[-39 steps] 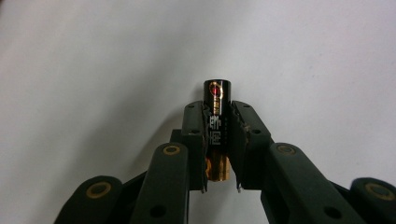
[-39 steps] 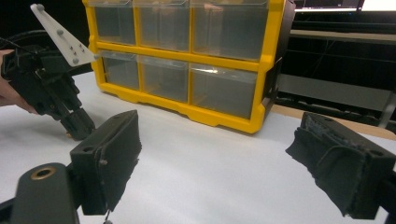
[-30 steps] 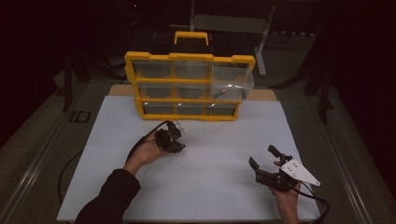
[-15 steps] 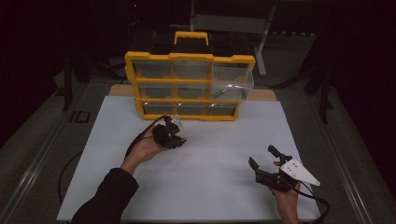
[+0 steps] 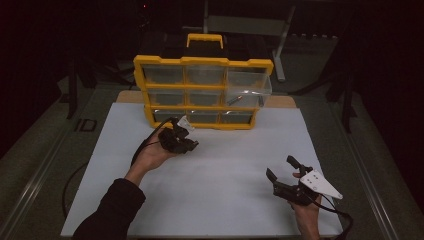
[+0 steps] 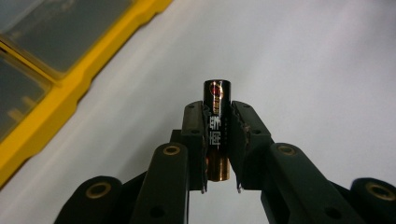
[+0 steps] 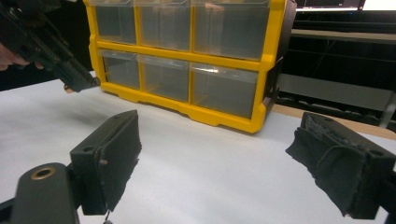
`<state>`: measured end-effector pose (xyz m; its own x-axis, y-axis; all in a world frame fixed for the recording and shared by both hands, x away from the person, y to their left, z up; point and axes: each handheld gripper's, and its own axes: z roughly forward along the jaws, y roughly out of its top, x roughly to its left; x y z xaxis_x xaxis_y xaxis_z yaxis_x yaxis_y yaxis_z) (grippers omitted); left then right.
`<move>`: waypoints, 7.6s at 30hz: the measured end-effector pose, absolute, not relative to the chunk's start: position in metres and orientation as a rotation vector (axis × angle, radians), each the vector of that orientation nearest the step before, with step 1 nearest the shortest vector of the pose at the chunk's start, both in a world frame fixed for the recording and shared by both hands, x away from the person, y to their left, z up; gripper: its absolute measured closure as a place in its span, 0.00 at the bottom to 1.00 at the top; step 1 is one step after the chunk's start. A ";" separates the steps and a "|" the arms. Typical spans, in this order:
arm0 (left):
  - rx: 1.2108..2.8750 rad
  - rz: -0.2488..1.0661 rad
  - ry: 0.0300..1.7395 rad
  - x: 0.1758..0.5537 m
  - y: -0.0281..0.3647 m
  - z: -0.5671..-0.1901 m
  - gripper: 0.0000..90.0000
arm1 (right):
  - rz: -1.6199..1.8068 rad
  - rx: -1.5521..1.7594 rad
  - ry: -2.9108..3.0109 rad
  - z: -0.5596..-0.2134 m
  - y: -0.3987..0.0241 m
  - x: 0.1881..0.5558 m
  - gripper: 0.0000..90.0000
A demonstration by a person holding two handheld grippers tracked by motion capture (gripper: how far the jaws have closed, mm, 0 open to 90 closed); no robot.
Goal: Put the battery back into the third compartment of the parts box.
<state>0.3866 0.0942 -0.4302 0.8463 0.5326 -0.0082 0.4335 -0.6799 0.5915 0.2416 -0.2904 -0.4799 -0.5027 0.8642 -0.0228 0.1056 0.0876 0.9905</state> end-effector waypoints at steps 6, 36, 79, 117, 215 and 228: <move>2.389 0.225 0.699 0.386 0.095 -0.422 0.86 | 1.477 0.962 1.712 -0.480 -0.291 0.242 0.15; 2.213 0.286 0.665 0.382 0.099 -0.387 0.86 | 1.479 0.960 1.711 -0.480 -0.291 0.241 0.15; 2.008 0.350 0.589 0.385 0.093 -0.345 0.86 | 1.481 0.961 1.711 -0.480 -0.290 0.241 0.15; 1.924 0.419 0.544 0.401 0.077 -0.301 0.86 | 1.484 0.959 1.709 -0.479 -0.291 0.241 0.15; 1.856 0.420 0.554 0.432 0.009 -0.255 0.80 | 1.497 0.965 1.698 -0.479 -0.293 0.241 0.15; 1.851 0.314 0.639 0.438 0.044 -0.264 0.15 | 1.496 0.971 1.700 -0.479 -0.293 0.241 0.15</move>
<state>0.4378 0.0443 -0.2639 0.8197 0.5661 -0.0879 0.2759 -0.2556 0.9266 0.2408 -0.2927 -0.4790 -0.5028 0.8644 -0.0066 0.1030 0.0675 0.9924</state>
